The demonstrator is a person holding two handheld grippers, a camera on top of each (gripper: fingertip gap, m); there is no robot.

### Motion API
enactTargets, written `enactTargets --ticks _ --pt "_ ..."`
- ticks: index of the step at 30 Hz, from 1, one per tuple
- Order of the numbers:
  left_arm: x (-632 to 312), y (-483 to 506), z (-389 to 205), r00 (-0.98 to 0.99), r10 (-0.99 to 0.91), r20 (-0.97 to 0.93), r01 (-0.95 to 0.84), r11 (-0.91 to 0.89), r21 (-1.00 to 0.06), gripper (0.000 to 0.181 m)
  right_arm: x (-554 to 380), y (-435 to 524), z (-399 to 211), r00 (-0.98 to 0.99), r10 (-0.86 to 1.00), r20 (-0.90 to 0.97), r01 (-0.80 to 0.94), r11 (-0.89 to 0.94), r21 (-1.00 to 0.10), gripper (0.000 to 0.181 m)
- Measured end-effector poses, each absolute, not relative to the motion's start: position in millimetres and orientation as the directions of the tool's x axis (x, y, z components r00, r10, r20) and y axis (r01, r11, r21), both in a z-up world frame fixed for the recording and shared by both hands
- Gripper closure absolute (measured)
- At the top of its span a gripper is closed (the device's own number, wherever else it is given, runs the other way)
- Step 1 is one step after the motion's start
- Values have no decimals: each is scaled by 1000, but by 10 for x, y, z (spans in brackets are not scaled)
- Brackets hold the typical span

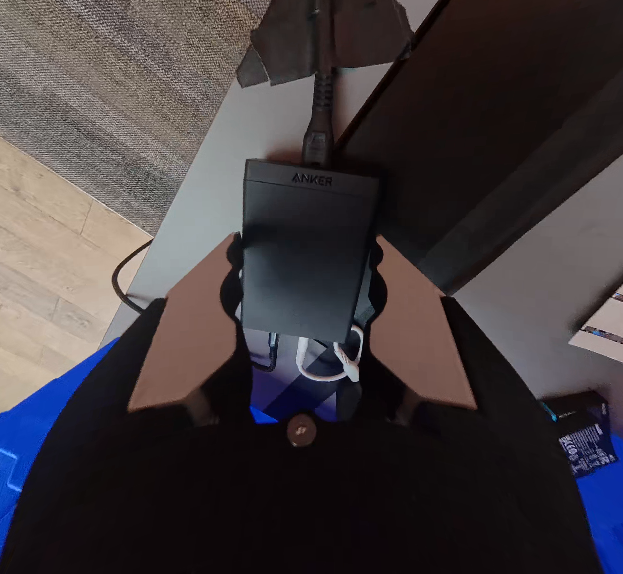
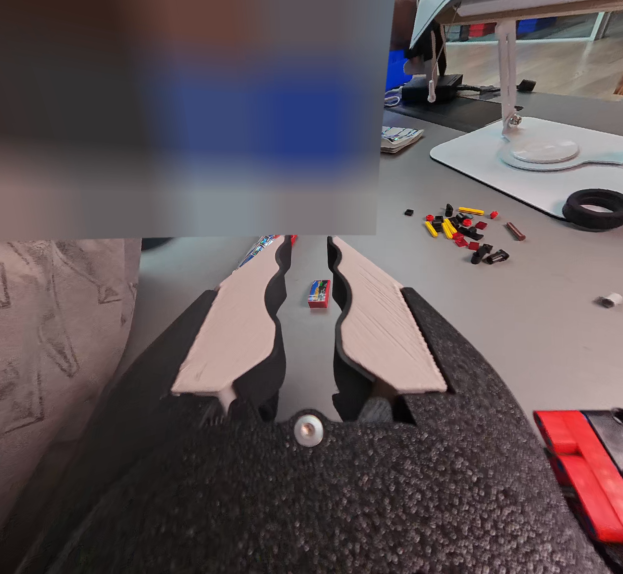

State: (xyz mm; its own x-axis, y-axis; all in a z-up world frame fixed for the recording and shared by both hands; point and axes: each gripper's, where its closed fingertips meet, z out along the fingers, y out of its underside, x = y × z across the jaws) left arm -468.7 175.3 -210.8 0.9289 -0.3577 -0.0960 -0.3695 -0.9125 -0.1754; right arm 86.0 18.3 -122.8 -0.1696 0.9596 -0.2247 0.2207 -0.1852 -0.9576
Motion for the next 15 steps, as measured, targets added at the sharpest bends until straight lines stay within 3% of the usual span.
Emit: enactTargets --ticks 4,5,6,8,10,15 --pt "-4628 1762 -1873 939 -341 -35 -339 -906 -256 111 794 147 -1269 -193 954 -231 246 -180 -952 160" --pt "-4576 1773 -1793 935 -353 -5 -341 -898 -279 130 782 138 -1275 -197 953 -231 252 -179 -951 160" --pt "-4511 1833 -1647 929 -371 11 -345 -875 -340 181 773 128 -1275 -202 952 -230 254 -176 -951 160" --pt "-4523 1899 -1396 931 -364 -2 -334 -851 -406 181 759 108 -1269 -211 950 -229 252 -174 -952 160" --pt "-4636 1791 -1404 930 -362 -59 -361 -877 -315 179 744 82 -1251 -225 947 -230 237 -176 -955 160" --pt "-4650 1769 -1448 934 -344 -95 -354 -866 -352 149 725 59 -1245 -235 945 -228 226 -175 -958 160"
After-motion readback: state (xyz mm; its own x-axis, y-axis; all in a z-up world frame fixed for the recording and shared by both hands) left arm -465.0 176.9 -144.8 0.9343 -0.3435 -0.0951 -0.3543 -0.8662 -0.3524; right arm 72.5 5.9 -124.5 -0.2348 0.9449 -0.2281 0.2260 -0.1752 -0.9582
